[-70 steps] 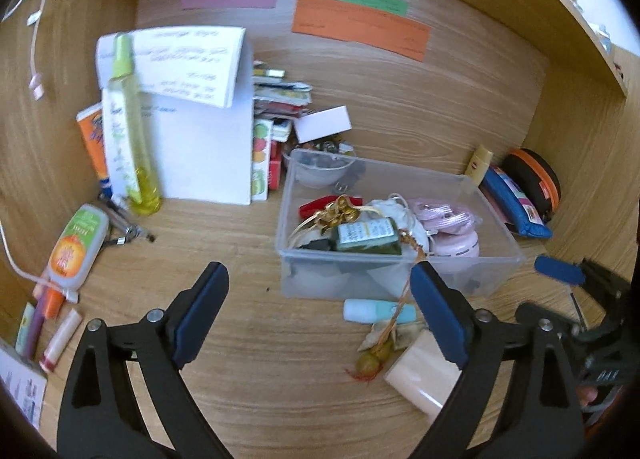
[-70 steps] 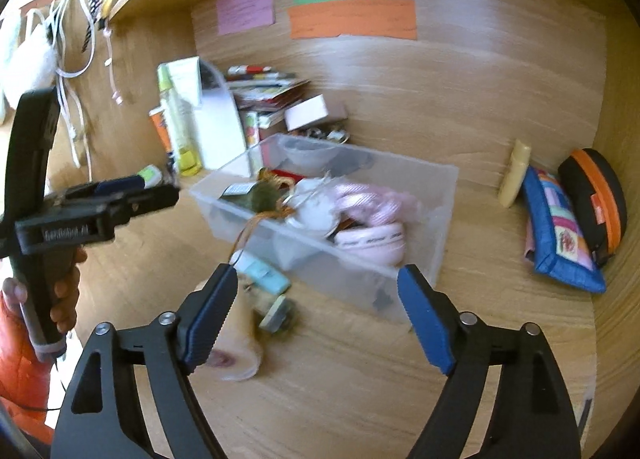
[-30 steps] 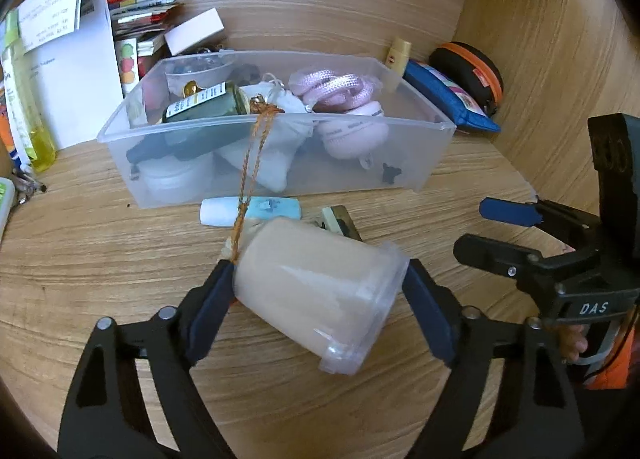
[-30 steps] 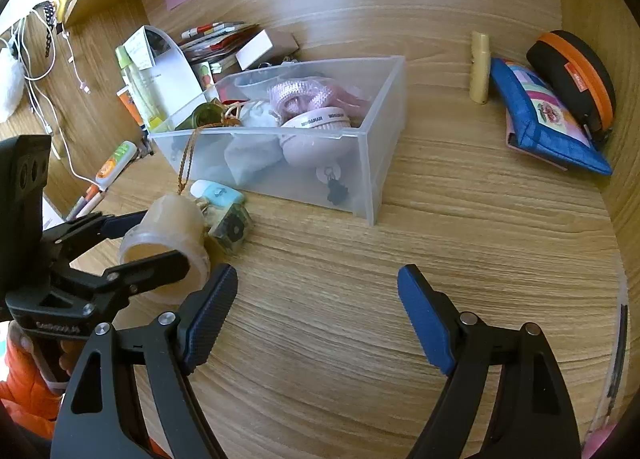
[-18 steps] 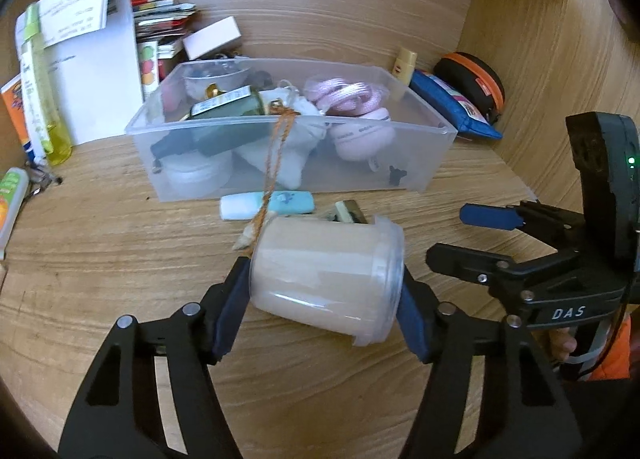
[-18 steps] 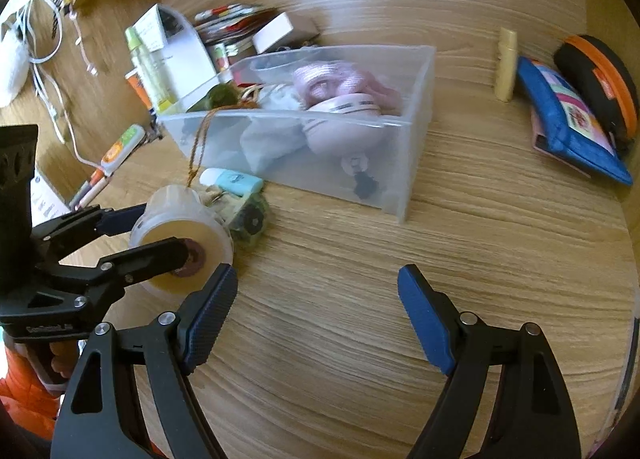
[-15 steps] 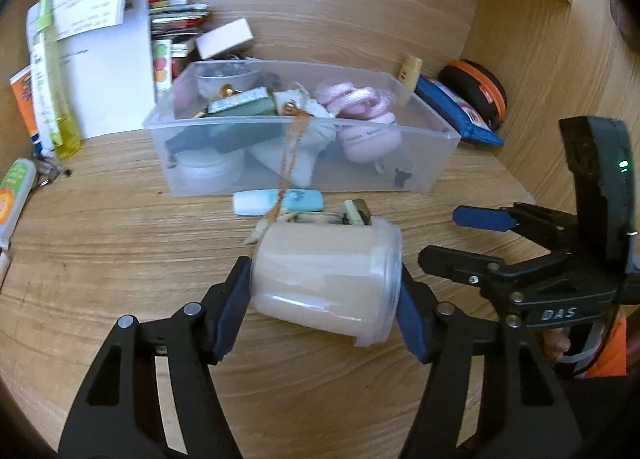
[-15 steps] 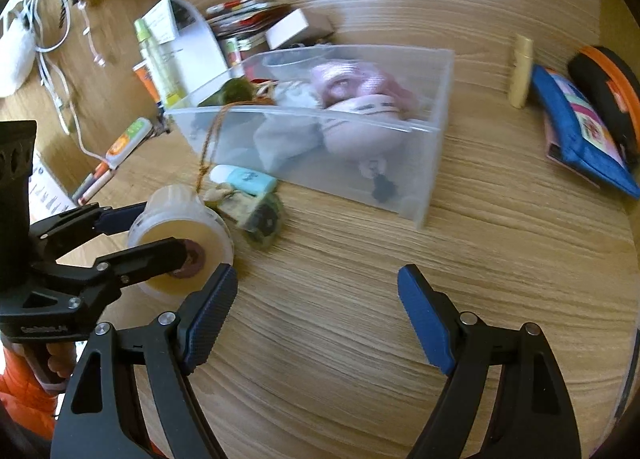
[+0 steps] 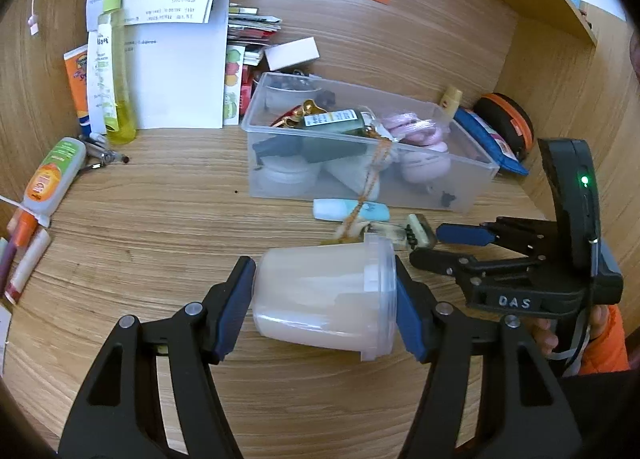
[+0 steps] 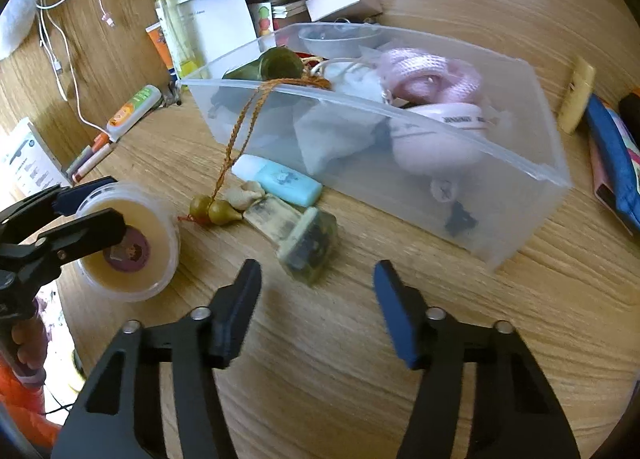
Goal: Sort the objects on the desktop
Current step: 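Hold the cream jar with the left tool while the right grasps a small green soap bar, then carry the cream jar and soap bar over the clear box with both tools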
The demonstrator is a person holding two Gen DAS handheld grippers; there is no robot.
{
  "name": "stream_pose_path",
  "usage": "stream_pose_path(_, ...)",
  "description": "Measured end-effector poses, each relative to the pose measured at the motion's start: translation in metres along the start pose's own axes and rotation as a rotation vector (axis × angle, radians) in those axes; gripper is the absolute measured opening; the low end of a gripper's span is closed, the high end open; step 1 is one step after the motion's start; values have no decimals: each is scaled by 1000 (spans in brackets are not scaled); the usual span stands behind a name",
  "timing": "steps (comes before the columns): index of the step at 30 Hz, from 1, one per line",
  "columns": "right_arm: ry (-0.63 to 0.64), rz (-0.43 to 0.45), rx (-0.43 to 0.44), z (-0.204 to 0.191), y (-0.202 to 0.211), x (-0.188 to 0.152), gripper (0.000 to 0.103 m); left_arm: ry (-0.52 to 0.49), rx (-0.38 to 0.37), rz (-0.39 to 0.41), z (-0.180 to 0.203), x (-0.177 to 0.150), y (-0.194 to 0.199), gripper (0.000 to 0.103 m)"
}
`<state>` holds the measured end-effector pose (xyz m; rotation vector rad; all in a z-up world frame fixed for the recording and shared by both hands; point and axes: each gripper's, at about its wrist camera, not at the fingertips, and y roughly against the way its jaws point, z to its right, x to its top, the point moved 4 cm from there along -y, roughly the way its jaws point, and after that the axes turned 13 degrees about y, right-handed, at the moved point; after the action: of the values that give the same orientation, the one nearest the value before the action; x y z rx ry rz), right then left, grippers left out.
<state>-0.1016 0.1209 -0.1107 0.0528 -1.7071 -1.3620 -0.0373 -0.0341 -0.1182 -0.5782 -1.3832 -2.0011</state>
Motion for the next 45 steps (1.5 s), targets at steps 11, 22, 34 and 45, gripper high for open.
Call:
stream_pose_path(11,-16,-1,-19,3,-8,7,28,-25,-4,21,3,1,-8,65)
stream_pose_path(22,-62,-13,4,16,-2,-1,16,2,-30,-35,10,-1,-28,67)
stream_pose_path(34,13,5,-66,2,-9,11,16,34,-7,-100,11,2,-47,67)
stream_pose_path(45,34,64,-89,-1,18,15,15,63,17,-48,9,8,-39,66)
